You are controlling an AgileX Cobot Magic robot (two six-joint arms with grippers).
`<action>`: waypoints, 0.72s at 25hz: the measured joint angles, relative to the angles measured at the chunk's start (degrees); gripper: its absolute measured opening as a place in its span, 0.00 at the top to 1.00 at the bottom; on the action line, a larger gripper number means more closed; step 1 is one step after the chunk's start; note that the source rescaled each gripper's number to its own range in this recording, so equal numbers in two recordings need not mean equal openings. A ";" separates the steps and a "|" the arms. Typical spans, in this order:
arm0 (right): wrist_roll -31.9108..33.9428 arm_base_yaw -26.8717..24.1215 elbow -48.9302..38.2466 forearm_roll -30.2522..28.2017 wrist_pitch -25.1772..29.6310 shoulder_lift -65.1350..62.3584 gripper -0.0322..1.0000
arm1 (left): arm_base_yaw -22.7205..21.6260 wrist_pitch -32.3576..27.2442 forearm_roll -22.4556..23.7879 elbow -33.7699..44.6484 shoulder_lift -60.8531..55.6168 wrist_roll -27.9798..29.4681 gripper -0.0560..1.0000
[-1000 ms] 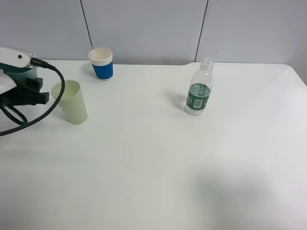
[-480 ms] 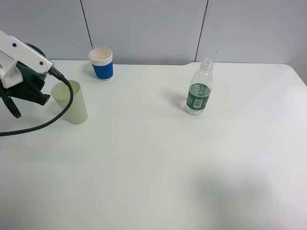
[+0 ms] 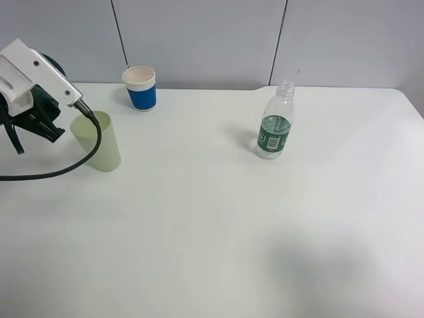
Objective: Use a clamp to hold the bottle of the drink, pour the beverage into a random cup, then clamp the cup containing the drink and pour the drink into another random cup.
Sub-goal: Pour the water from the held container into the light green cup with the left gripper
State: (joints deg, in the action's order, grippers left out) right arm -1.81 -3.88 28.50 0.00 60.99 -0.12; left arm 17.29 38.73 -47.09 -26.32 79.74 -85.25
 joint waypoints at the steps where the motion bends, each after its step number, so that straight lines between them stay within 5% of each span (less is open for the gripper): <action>1: 0.00 0.00 0.00 0.00 0.00 0.00 0.01 | 0.00 0.00 -0.19 -0.20 0.49 -0.70 0.92; 10: 0.00 0.00 0.00 0.00 0.00 0.00 0.01 | 0.00 4.75 -0.07 -0.54 4.49 -2.85 0.92; 18: 0.00 0.00 0.00 0.00 0.00 0.00 0.01 | 0.00 7.93 4.43 -0.54 5.03 -6.50 0.92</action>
State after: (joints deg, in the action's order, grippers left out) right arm -1.81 -3.88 28.50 0.00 60.99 -0.12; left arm 17.29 46.66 -42.66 -26.86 84.77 -91.75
